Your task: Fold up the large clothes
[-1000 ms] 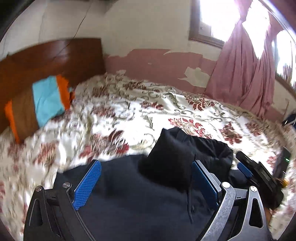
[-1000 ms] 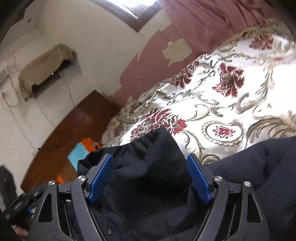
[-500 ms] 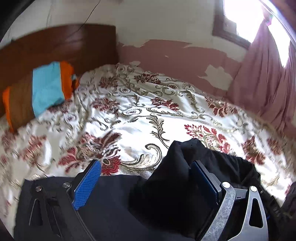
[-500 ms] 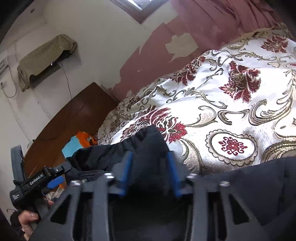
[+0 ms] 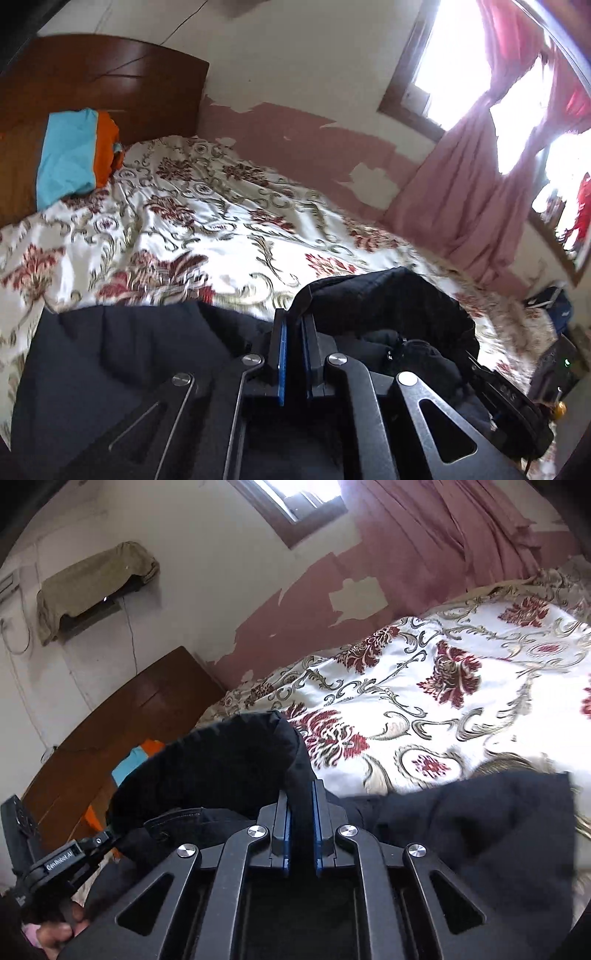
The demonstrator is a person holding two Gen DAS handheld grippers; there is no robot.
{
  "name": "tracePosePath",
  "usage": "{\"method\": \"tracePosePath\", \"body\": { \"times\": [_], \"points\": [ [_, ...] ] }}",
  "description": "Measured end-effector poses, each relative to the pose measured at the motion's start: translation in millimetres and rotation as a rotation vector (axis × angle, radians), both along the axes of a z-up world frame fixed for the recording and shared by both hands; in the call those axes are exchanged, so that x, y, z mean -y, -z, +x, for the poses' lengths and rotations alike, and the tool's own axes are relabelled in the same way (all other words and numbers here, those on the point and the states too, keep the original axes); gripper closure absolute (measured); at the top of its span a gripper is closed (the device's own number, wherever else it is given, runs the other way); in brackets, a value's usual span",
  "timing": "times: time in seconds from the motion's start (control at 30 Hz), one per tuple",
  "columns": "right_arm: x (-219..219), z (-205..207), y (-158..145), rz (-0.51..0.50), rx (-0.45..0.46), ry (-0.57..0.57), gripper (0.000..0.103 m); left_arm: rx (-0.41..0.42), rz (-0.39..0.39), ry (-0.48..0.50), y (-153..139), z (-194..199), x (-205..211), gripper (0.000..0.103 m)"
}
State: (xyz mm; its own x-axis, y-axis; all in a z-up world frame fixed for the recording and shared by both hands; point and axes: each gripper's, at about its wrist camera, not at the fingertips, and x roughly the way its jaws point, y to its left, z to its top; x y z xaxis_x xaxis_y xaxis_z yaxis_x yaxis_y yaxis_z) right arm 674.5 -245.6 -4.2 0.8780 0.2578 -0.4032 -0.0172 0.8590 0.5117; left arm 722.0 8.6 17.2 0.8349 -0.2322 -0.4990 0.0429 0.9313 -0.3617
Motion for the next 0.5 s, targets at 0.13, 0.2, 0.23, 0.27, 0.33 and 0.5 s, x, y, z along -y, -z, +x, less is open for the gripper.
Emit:
{"method": "tracePosePath", "body": {
  "times": [0.13, 0.2, 0.23, 0.27, 0.33, 0.5],
  "points": [
    [-6.3, -46.2, 1.7, -0.091, -0.035, 0.0, 0.097, -0.004, -0.062, 0.044, 12.6, -35.3, -15.4, 0.097],
    [-2.4, -66.6, 11.9, -0.086, -0.059, 0.0, 0.097, -0.01, -0.069, 0.061, 19.2, -46.7, -18.5, 0.097],
    [1.1, -73.9, 17.9, -0.071, -0.069, 0.002, 0.097, -0.019, -0.06, 0.071, 23.9, -52.0, -16.7, 0.097],
    [6.1, -78.8, 25.5, -0.051, -0.084, 0.004, 0.097, -0.031, -0.046, 0.076, 28.9, -57.0, -14.2, 0.097],
    [15.3, -79.3, 40.8, -0.011, -0.118, 0.001, 0.097, -0.057, 0.0, 0.086, 38.1, -61.8, -6.7, 0.097],
    [33.1, -77.4, 44.1, 0.09, -0.103, -0.046, 0.097, -0.087, 0.092, 0.073, 52.6, -62.4, 5.2, 0.097]
  ]
}}
